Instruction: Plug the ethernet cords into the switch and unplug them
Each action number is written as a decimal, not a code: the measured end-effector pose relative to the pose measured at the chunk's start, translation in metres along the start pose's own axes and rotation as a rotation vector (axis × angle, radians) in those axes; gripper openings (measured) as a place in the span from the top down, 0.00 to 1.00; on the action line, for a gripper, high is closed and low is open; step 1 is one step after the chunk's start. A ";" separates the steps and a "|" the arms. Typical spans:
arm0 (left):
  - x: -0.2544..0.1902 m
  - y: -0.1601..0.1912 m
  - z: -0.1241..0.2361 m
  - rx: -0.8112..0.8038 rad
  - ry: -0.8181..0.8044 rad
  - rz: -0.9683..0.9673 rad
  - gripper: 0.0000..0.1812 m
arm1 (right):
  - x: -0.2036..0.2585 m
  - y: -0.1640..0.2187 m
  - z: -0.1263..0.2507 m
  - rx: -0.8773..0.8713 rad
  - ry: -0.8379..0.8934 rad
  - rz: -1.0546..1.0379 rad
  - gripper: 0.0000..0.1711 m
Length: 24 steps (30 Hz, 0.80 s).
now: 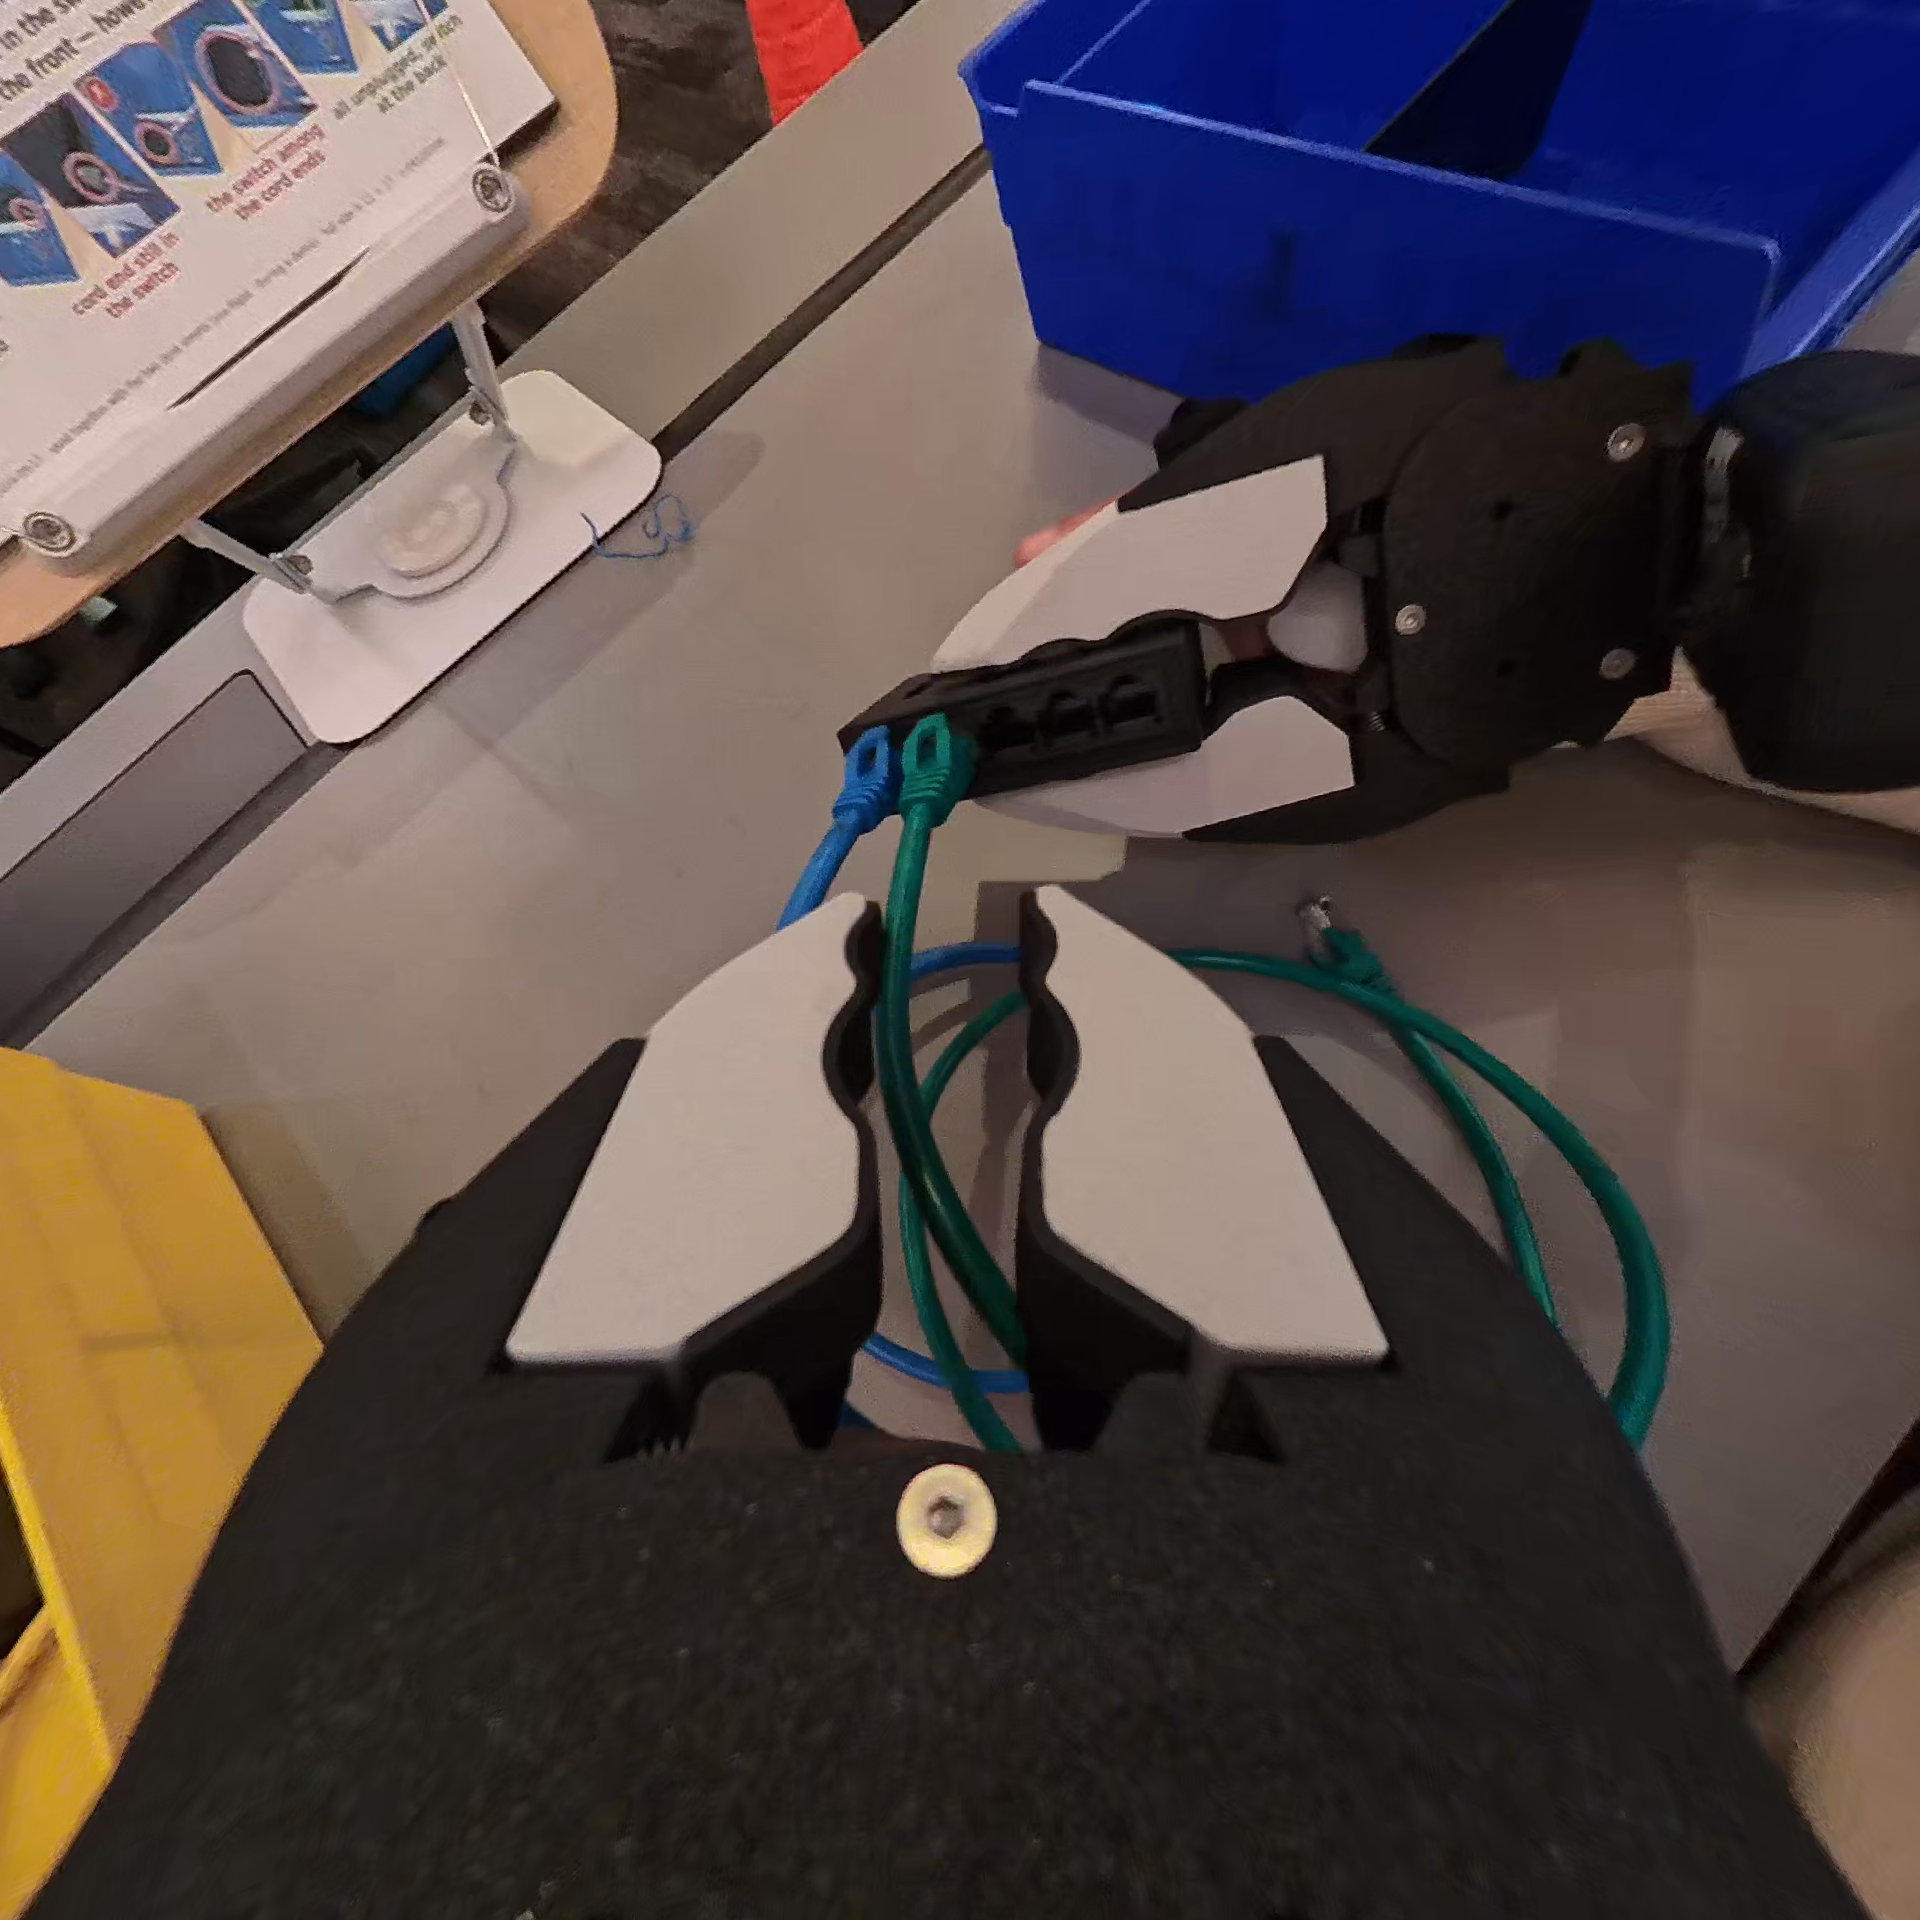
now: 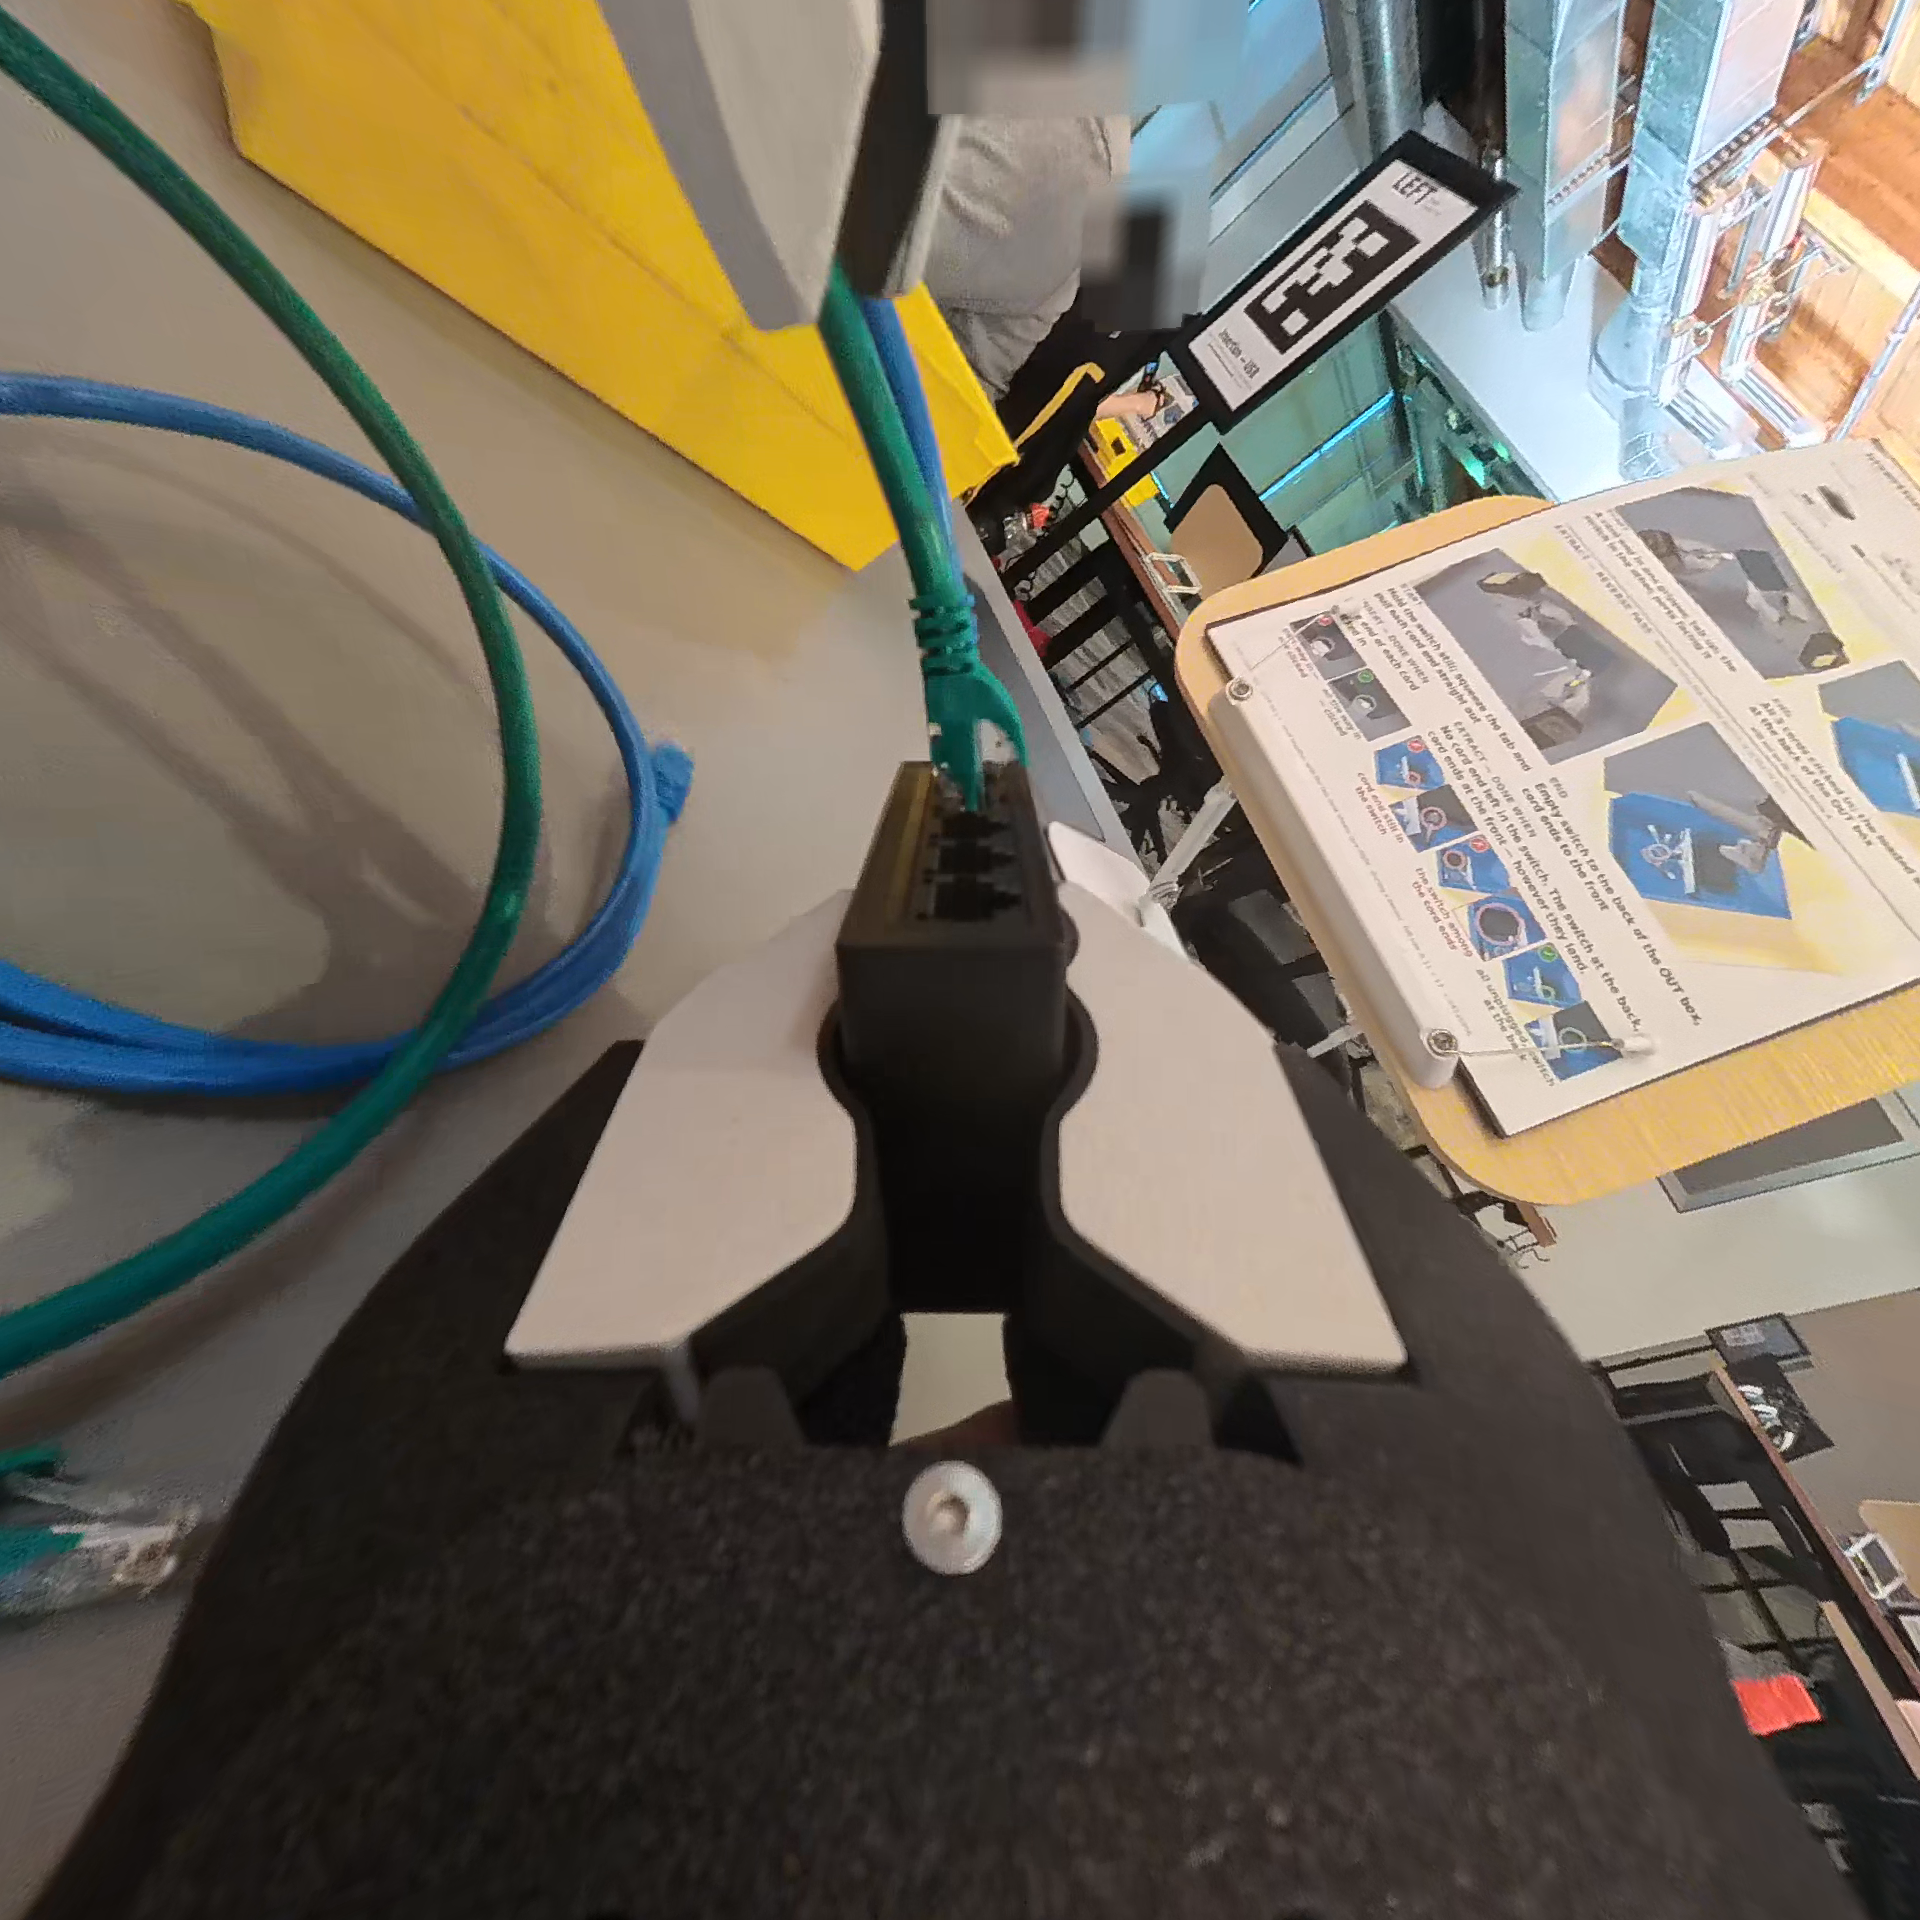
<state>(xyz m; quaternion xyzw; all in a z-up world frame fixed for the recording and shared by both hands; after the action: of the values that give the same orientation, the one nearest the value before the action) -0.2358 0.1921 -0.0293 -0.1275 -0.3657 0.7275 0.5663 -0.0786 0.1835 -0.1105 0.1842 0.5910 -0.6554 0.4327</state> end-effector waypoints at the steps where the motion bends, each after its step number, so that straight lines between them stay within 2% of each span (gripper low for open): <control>1: -0.001 0.000 -0.001 0.009 0.003 -0.006 0.87 | 0.000 -0.001 0.001 -0.010 0.004 0.003 0.83; 4: 0.001 0.003 -0.007 0.040 0.025 -0.001 0.88 | 0.001 -0.005 0.005 -0.038 0.008 0.014 0.82; 8: -0.001 0.000 -0.007 0.026 0.042 -0.018 0.97 | 0.008 -0.010 0.009 -0.089 -0.029 0.060 0.82; 14: -0.006 -0.002 -0.003 0.026 -0.028 -0.074 0.97 | 0.007 -0.012 0.010 -0.105 -0.038 0.024 0.82; 19: -0.010 -0.002 -0.001 0.007 -0.005 -0.038 0.89 | 0.005 -0.012 0.010 -0.103 -0.034 0.003 0.82; 21: -0.011 0.000 -0.002 0.010 -0.016 -0.035 0.90 | 0.005 -0.011 0.010 -0.099 -0.040 0.004 0.82; 24: -0.012 0.003 -0.002 -0.004 -0.075 -0.036 0.97 | 0.007 -0.011 0.010 -0.112 -0.046 0.011 0.82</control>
<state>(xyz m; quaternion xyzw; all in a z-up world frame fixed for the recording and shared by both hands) -0.2329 0.1820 -0.0354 -0.0948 -0.3904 0.7208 0.5648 -0.0886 0.1707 -0.1063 0.1479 0.6156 -0.6229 0.4596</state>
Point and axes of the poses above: each gripper's, where its closed fingertips meet, z back along the fingers, y out of its underside, x = y × z across the jaws, the point moved 9 cm from there along z, back along the fingers, and after that the axes turned 10 degrees about x, right-handed, at the moved point
